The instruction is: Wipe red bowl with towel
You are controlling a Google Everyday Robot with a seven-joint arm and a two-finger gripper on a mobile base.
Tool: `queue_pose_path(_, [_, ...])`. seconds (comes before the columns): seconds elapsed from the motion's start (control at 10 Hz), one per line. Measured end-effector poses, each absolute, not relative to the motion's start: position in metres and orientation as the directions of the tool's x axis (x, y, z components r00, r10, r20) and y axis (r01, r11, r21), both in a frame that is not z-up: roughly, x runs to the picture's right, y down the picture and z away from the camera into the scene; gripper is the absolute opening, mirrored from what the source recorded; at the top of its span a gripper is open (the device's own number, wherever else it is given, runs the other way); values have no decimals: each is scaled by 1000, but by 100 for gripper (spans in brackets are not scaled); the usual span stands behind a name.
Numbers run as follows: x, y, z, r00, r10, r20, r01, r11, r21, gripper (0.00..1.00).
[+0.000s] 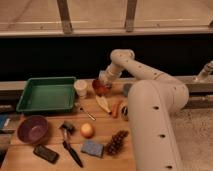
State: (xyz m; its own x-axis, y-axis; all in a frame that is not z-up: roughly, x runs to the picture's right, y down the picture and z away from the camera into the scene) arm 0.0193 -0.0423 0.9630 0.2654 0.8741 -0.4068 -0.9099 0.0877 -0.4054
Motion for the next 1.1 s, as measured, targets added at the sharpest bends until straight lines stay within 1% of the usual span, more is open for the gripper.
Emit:
queue_pose_path(0.2, [16,-49,968,271,875,-401,-906,92,-413,0])
queue_pose_path(0.4, [-8,-50,977,301,868,-395,-887,102,-451,0])
queue_pose_path(0.6, [-30,-41,973,343,856,-388,-859,118,-498,0])
queue_pose_path(0.7, [-32,-38,967,351,855,-382,-850,120,-513,0])
queue_pose_path(1.1, [-34,-26,910,406,838,-365,-822,161,-546,0])
